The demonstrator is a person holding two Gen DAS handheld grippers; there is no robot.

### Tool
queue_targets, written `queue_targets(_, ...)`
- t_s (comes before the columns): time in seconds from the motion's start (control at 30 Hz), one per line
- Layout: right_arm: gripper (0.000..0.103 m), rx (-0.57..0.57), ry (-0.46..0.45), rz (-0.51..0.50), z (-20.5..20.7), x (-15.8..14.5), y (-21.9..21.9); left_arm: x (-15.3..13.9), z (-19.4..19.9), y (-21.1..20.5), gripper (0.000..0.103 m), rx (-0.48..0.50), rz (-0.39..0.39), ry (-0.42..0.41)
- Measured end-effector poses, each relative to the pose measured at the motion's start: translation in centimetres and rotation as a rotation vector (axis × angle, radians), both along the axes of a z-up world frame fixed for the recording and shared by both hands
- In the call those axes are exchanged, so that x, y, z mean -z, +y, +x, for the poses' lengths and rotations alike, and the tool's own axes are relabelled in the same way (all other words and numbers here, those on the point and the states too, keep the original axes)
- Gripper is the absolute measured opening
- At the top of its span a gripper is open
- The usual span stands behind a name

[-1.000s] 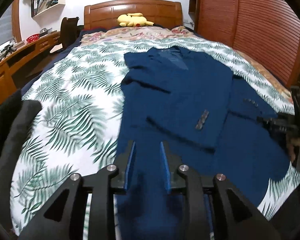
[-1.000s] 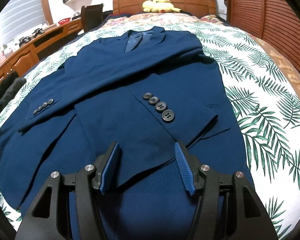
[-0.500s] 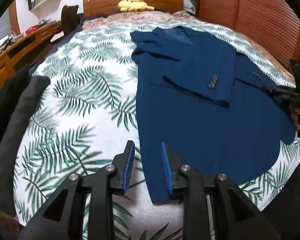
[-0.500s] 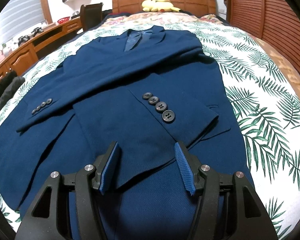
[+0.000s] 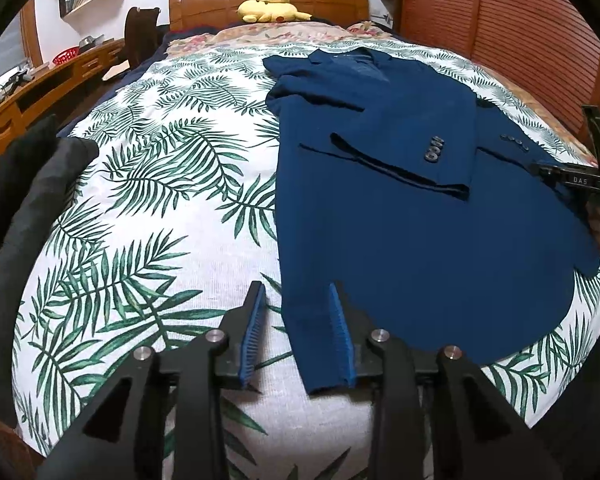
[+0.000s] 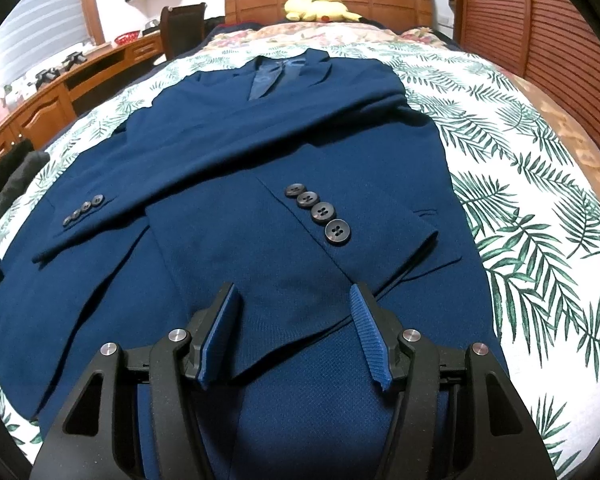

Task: Fold large clothes
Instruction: 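Pull the hem with the left gripper while the right gripper grasps the hem beside it, then lift the hem with both grippers and fold the jacket over toward the collar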

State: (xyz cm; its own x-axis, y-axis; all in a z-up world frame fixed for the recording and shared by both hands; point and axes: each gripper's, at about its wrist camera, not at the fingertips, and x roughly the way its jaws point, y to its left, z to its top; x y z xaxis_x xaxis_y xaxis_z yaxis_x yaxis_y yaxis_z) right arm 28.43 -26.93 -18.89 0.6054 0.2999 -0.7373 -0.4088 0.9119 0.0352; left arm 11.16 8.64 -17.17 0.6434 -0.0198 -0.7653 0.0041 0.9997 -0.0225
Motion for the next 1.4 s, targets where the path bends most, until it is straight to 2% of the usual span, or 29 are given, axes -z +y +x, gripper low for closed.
queue_targets(0.13, 0.059, -0.010, 0.028, -0.012, -0.7, -0.9, -0.5, 0.0, -0.1, 0.3, 0.032, 0.008, -0.011, -0.002)
queue_targets(0.3, 0.059, -0.007, 0.011, -0.054, -4.1, -2.3, -3.3, -0.2, -0.2, 0.6, 0.032, 0.015, -0.031, 0.007)
queue_targets(0.6, 0.059, 0.088, 0.014, -0.132, -8.2, -2.6, -8.5, -0.6, -1.5, 1.1, 0.032, 0.008, -0.067, 0.000)
queue_targets(0.87, 0.060, 0.062, 0.003, -0.149, -9.6, -1.0, -8.4, -0.7, -1.6, 0.3, 0.032, -0.011, -0.032, 0.002)
queue_targets(1.07, 0.059, 0.062, 0.020, -0.144, -9.5, -1.1, -9.1, -0.7, -1.7, -0.3, 0.032, -0.020, 0.000, -0.003)
queue_targets(1.27, 0.038, 0.040, 0.021, -0.141, -9.8, -1.1, -9.0, -0.7, -1.7, -0.5, 0.032, -0.020, 0.010, -0.008)
queue_targets(1.4, 0.018, 0.027, 0.012, -0.115, -9.9, -1.4, -8.9, -0.8, -2.1, -0.7, 0.032, -0.007, -0.008, -0.019)
